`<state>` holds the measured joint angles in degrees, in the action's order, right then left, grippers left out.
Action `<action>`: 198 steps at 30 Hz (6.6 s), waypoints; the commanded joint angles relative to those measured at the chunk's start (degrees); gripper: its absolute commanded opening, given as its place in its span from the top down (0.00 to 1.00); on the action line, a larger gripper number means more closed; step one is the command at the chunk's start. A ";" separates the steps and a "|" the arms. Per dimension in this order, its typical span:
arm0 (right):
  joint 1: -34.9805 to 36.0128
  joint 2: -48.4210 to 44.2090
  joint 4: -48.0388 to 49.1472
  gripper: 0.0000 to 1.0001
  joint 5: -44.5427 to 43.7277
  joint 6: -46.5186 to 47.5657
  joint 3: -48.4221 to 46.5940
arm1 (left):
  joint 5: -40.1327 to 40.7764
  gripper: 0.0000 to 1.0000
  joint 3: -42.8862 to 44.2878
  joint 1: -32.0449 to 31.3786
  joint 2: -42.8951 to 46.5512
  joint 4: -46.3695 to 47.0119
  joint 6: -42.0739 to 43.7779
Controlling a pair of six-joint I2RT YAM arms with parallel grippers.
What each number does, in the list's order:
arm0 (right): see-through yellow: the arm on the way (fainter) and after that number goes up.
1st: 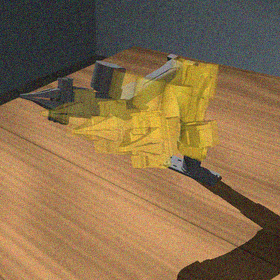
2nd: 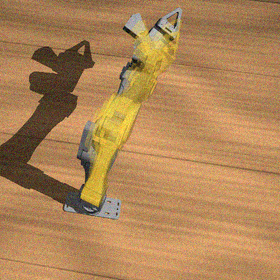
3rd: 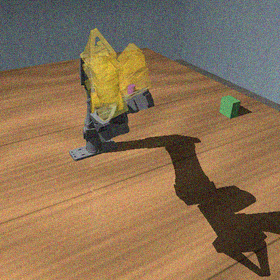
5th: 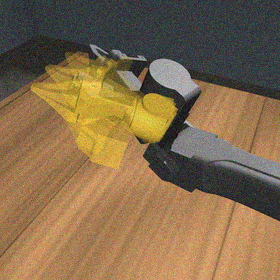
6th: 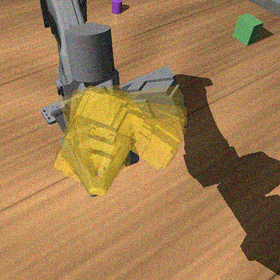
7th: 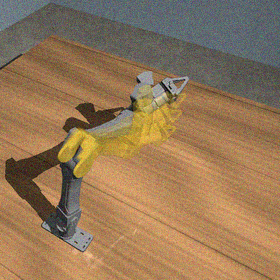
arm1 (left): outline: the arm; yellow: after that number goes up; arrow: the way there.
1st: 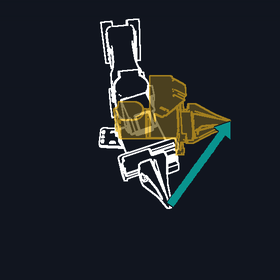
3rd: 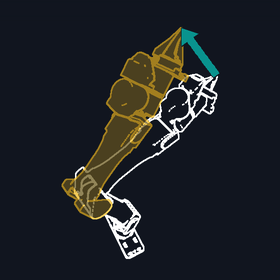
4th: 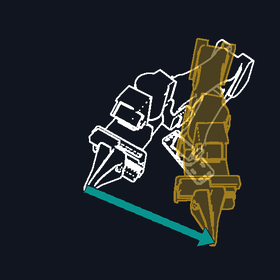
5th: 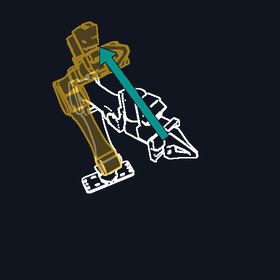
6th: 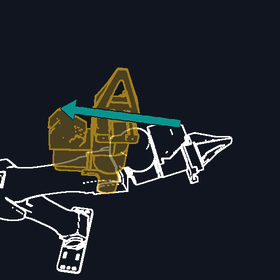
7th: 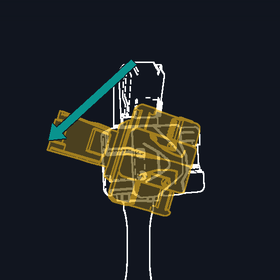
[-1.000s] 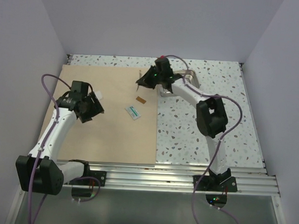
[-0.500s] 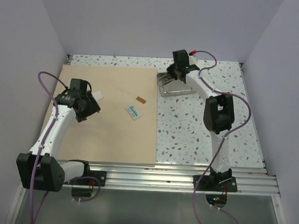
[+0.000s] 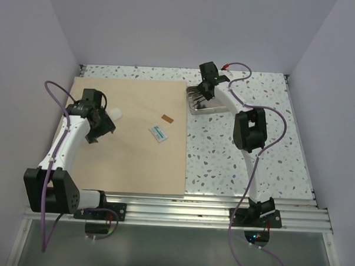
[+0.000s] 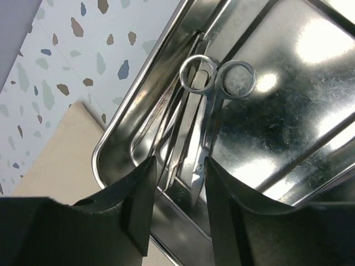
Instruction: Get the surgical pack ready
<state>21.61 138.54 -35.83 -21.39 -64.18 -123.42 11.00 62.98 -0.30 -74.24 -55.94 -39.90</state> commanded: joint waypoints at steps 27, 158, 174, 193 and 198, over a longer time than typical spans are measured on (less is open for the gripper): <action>1.77 -40.18 -0.47 0.39 27.71 37.20 38.40 | 9.20 0.37 30.44 0.73 -33.77 -3.90 2.64; 2.83 -36.68 3.23 0.37 44.15 39.05 47.74 | 22.13 1.00 36.25 -0.85 -44.68 -1.01 12.48; 2.83 -35.27 2.88 0.37 44.24 39.13 47.04 | 21.25 1.00 35.37 -0.85 -48.54 1.63 12.83; 2.83 -33.51 3.05 0.37 45.03 38.78 46.25 | 22.31 1.00 35.63 -1.64 -48.81 2.95 13.45; 2.83 -33.42 2.96 0.37 45.12 38.96 46.25 | 21.87 1.00 34.76 -1.81 -49.60 3.64 13.62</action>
<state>24.12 104.88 -33.78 22.28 -25.45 -75.61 31.75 98.21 -1.78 -123.07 -54.70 -26.35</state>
